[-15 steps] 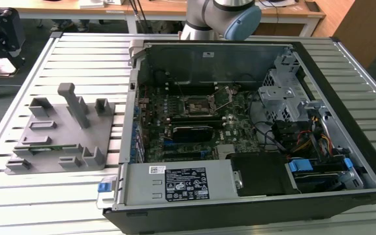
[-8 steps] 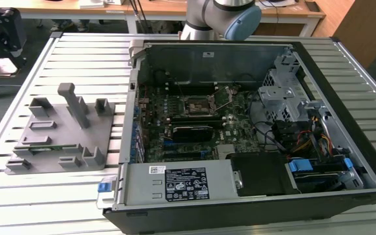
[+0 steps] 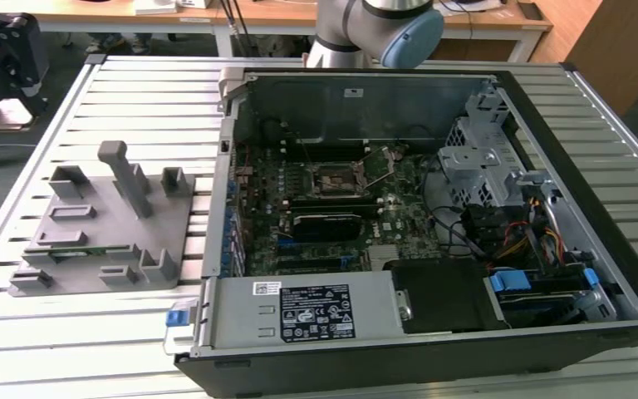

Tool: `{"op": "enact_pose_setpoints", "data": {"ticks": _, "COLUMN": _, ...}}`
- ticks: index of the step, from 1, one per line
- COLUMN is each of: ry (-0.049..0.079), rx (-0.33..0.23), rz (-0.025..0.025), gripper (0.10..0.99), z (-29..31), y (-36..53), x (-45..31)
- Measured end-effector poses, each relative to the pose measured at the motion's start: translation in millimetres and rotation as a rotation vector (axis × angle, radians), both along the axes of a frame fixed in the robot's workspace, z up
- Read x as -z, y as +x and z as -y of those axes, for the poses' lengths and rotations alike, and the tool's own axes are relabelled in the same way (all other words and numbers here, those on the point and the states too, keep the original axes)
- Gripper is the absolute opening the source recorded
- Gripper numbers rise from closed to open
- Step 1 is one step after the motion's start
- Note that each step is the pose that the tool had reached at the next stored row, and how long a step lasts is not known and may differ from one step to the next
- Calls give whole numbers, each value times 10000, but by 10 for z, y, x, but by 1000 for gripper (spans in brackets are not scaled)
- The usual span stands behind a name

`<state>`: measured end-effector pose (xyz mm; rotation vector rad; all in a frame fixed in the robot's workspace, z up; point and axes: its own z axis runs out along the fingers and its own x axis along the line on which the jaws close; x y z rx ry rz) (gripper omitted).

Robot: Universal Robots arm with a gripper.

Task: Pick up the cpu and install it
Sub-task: 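Pick up the cpu and move it towards the insertion slot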

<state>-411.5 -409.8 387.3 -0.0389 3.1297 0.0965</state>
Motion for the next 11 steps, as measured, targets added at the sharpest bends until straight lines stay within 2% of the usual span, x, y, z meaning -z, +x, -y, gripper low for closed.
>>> {"op": "enact_pose_setpoints", "data": {"ticks": 11, "ry": -1, "rx": -3, "rz": -1, "gripper": 525, "z": 0, "y": 42, "x": -1}}
